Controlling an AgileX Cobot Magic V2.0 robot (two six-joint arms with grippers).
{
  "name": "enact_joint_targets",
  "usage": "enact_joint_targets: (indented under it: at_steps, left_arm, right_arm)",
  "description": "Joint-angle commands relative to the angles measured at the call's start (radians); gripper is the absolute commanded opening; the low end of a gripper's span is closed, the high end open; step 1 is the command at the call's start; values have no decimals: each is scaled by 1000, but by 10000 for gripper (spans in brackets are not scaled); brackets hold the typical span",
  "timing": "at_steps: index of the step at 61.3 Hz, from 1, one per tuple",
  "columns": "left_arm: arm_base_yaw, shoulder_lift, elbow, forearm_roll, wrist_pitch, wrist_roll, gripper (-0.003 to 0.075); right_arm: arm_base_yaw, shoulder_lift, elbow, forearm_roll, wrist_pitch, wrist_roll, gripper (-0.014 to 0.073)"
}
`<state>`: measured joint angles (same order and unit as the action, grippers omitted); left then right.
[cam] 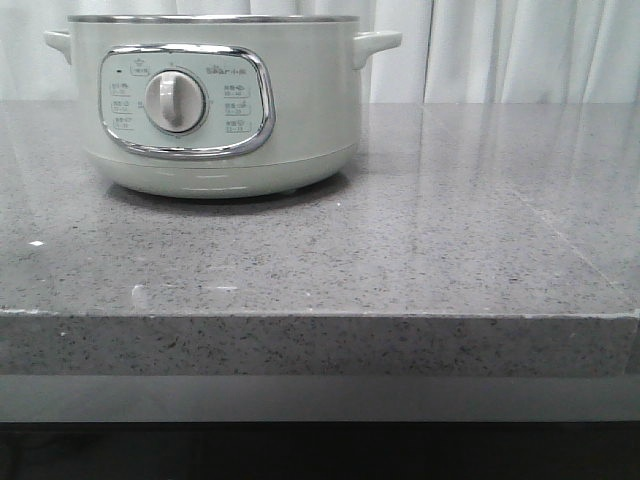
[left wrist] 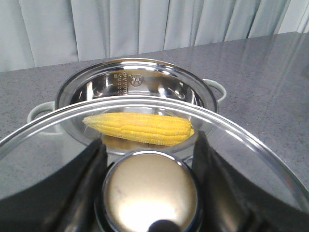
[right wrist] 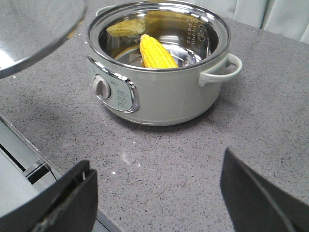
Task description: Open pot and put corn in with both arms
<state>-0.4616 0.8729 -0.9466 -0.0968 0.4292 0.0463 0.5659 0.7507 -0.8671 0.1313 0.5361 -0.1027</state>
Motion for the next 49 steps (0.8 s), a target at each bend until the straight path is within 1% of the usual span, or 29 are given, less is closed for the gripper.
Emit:
enact_joint_targets:
  at_steps: [1,18,29,38,49]
  left_arm:
    - [-7,58,-95,-12,-178,-6,218]
    - [-7,322,-283,-6,-221,-6,218]
    - [19,470,-409,4,-226,-6,218]
    - [28,562,-483,6,-237,-6,218]
    - [28,654,-541,6,-305,-6,218]
  right_arm:
    - [-5,-10,-27,8,-70,1,548]
    - [-5,-10,-27,8,-70,1,548]
    - [-5,-10,-27,8,-70,1,548]
    - [-5,-10,-27,8,-70,1,548]
    - [-5,-10,-27,8,-70,1,548]
